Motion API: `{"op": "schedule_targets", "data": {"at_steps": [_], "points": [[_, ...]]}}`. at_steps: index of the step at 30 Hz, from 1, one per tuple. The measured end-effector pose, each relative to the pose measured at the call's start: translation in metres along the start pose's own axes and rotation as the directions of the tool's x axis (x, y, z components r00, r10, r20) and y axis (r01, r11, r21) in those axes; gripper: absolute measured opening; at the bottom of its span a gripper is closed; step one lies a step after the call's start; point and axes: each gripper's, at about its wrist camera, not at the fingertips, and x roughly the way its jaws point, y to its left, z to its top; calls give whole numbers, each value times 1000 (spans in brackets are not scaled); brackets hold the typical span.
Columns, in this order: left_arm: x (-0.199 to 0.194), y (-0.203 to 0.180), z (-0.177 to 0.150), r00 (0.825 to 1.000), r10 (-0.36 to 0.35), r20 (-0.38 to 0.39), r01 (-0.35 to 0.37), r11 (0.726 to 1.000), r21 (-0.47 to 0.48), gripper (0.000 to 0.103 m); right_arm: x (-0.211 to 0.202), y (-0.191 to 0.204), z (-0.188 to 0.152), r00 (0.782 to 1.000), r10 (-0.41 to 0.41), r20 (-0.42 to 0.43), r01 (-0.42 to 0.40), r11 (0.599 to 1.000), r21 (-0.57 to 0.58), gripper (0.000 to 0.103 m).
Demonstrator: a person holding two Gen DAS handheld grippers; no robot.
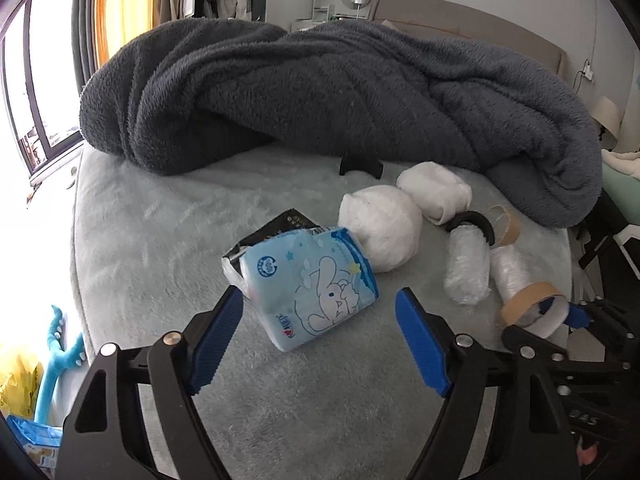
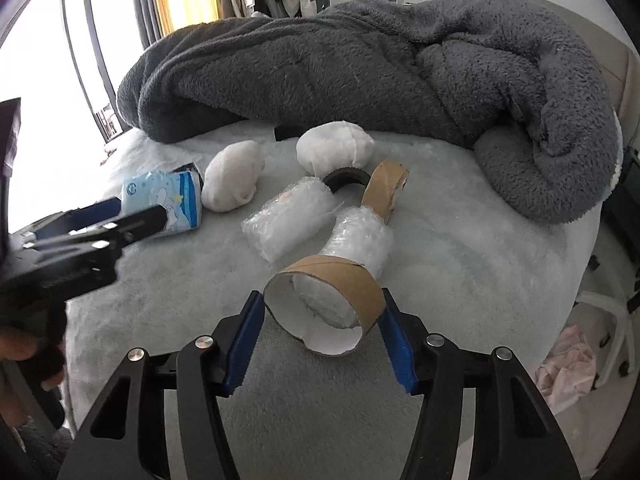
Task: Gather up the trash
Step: 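Grasp the light-blue tissue pack with the left tool while the right tool grasps a brown tape core, then carry the blue pack and tape core over the black bin beside the bed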
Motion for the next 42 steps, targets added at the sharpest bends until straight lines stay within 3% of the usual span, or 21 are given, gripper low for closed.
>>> {"op": "schedule_targets", "data": {"at_steps": [12,19,25,30,37,42], "points": [[23,-7,3,997,73,-12,-73,997,12,82,-22,-2,2,994,89,61,-91,996,20,58],[30,-16,2,992,122,-14,-120,990,79,79,-31,-12,12,984,148,101,-154,986,58,58],[27,-14,1,994,105,-10,-103,990,92,70,-41,-8,28,974,184,133,-190,981,32,58],[17,-5,2,998,64,9,-64,996,59,69,-39,2,39,969,201,143,-203,979,-1,58],[-19,5,9,996,16,87,-20,999,42,69,-36,19,60,958,229,170,-222,973,-58,58],[-47,9,13,986,30,164,-41,997,65,69,-33,31,77,949,246,195,-234,969,-82,58]]}}
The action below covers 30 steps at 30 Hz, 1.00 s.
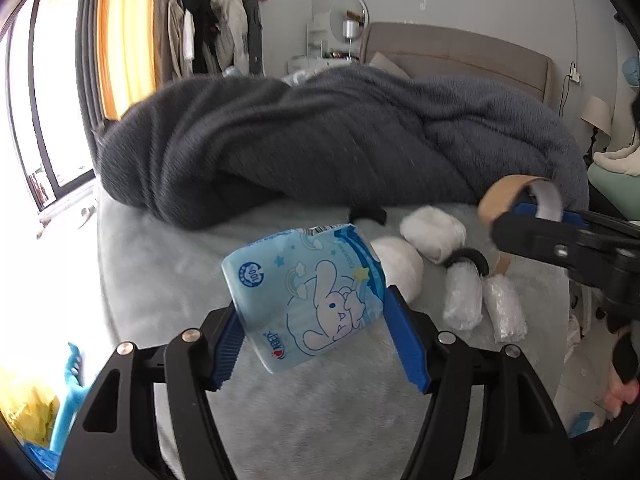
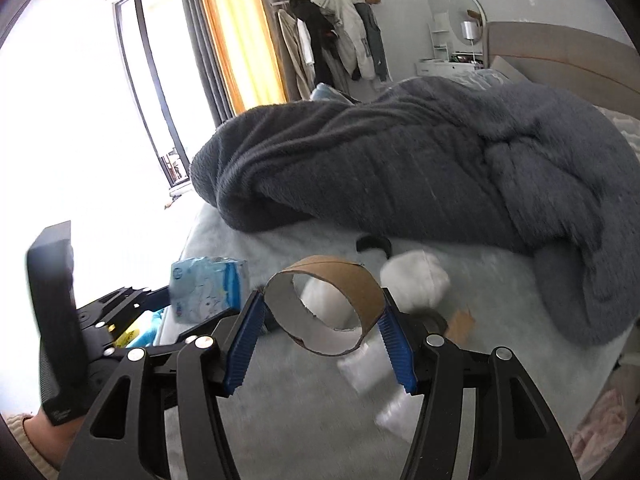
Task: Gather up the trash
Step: 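Carry the blue pack and tape core over the black bin beside the bed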
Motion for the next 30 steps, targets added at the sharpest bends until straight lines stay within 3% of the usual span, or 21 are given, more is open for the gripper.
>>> {"op": "schedule_targets", "data": {"at_steps": [4,11,20,30], "points": [[-7,12,2,1000,12,13,-12,1000,-13,69,7,7,11,1000,8,11,-8,999,-35,58],[-11,42,-8,1000,-5,-14,3,993,-117,69,27,25,23,999,51,-5,-51,997,-53,58],[-20,81,-28,998,43,-42,-49,985,-164,69,57,68,14,992,100,-82,-107,990,-86,58],[-27,126,-58,990,97,-107,-114,978,-173,69,88,116,10,962,231,-148,-239,970,-37,58]]}}
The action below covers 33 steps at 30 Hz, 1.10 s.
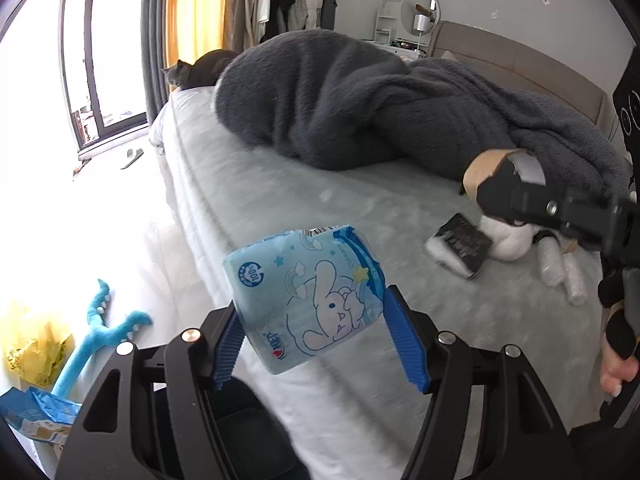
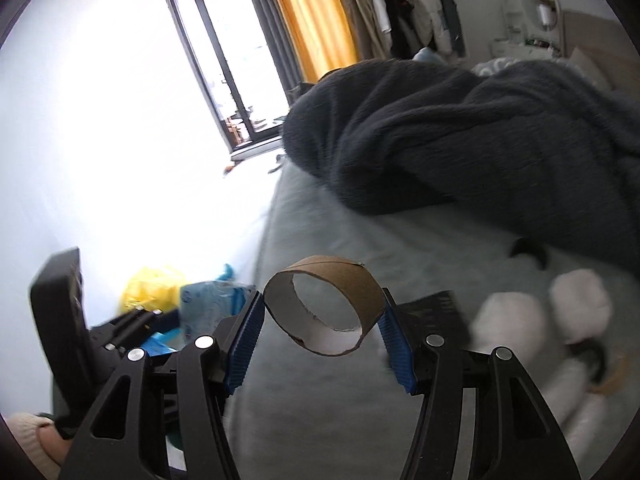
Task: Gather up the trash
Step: 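Carry the blue pack and tape core over the black bin beside the bed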
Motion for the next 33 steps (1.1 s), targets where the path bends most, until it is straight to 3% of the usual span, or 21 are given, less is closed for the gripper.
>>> {"op": "schedule_targets", "data": {"at_steps": [8,18,28,33], "points": [[2,40,-24,995,42,-86,-45,998,-33,69,30,32,2,996,80,-35,-80,997,19,58],[7,99,-55,975,68,-210,-96,987,-128,69,68,80,-6,983,148,-110,-150,989,-9,58],[19,143,-95,931,10,-364,-97,970,-223,69,109,133,-24,964,128,-232,-157,981,-111,58],[28,161,-118,896,-5,-445,-118,961,-249,69,133,145,-35,946,108,-304,-155,979,-135,58]]}}
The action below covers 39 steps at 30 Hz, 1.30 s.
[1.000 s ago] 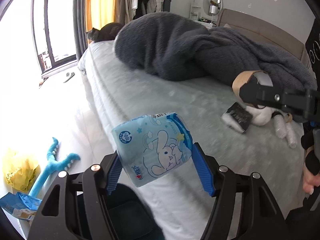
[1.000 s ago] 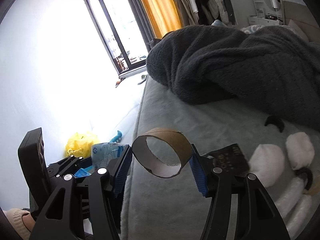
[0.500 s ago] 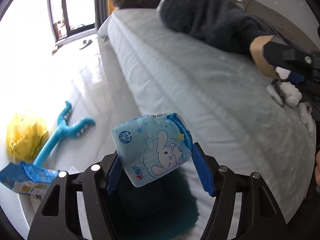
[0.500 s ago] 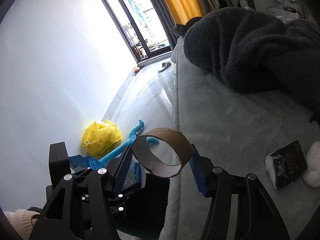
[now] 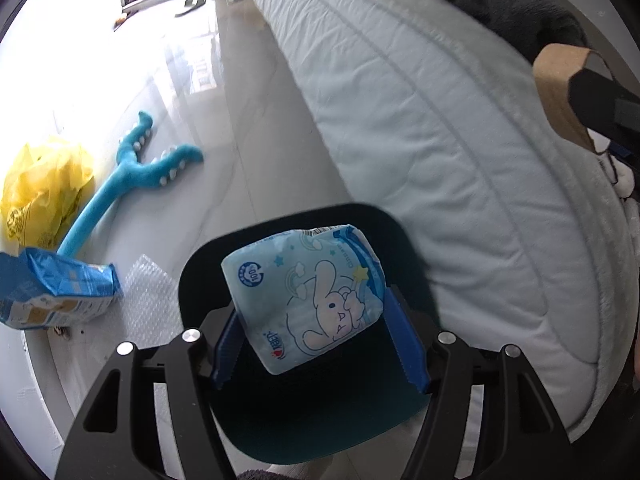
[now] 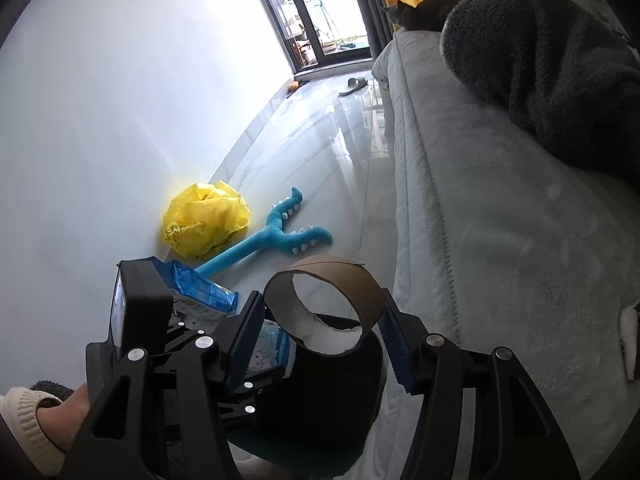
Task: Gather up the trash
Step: 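Carry the blue pack and tape core over the black bin beside the bed, then open the left tool to drop the blue pack into the bin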
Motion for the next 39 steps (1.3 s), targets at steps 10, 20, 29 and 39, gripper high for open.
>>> {"op": "schedule_targets", "data": {"at_steps": [10,20,29,39], "points": [[19,25,-17,992,-49,-112,45,998,-37,69,49,18,-21,986,-8,-164,3,999,-34,58],[16,40,-26,991,-25,-128,22,999,-26,79,84,27,-31,965,-38,-258,27,998,-48,58],[-7,60,-19,999,-5,-33,3,998,-55,83,111,30,-41,945,-86,-315,67,995,-70,58],[-54,65,-1,973,26,229,-14,998,-53,83,138,29,-60,913,-124,-388,94,991,-96,58]]}}
